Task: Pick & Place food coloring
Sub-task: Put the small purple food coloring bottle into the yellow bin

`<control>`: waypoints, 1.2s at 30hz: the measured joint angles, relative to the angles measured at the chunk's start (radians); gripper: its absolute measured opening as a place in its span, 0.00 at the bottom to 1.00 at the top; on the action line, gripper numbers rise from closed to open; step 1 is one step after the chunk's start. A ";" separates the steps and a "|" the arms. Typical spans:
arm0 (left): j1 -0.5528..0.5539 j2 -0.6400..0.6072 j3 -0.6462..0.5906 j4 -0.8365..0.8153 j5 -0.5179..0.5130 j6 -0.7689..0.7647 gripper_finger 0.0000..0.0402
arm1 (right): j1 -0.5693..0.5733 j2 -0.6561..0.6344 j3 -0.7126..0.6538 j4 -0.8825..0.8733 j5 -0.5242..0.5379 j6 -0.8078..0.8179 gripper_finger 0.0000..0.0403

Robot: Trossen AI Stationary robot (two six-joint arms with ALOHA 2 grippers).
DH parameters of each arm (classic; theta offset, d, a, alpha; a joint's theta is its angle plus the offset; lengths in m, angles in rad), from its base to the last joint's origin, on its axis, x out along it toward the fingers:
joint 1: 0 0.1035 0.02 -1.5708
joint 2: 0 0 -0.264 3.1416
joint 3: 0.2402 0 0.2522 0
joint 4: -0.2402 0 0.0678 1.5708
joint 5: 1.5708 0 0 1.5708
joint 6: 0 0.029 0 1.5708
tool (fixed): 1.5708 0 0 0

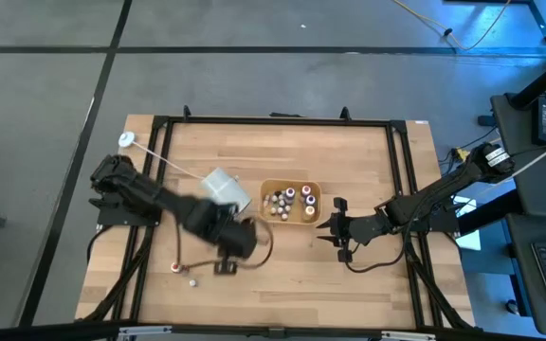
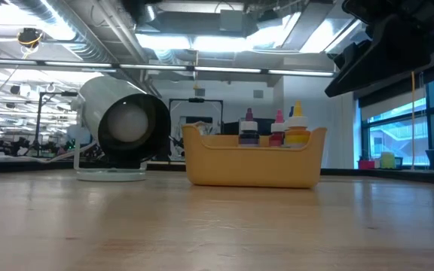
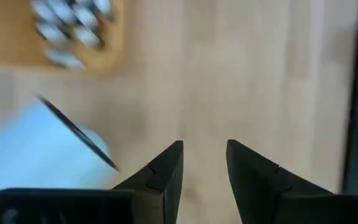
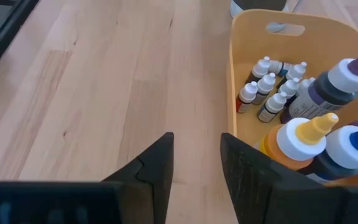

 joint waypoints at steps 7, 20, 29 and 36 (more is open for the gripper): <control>-0.227 0.041 0.000 -0.072 -0.111 -0.384 0.30 | 0.000 0.000 0.000 0.004 0.000 0.069 0.33; -0.431 0.216 -0.001 -0.109 -0.183 -0.588 0.55 | 0.000 0.000 0.000 0.068 0.000 0.077 0.33; -0.510 0.295 -0.001 -0.077 0.134 -0.701 0.55 | 0.000 0.000 0.000 0.145 0.001 0.047 0.33; -0.529 0.323 -0.001 -0.105 0.083 -0.662 0.55 | -0.003 0.000 0.000 0.149 0.001 0.016 0.33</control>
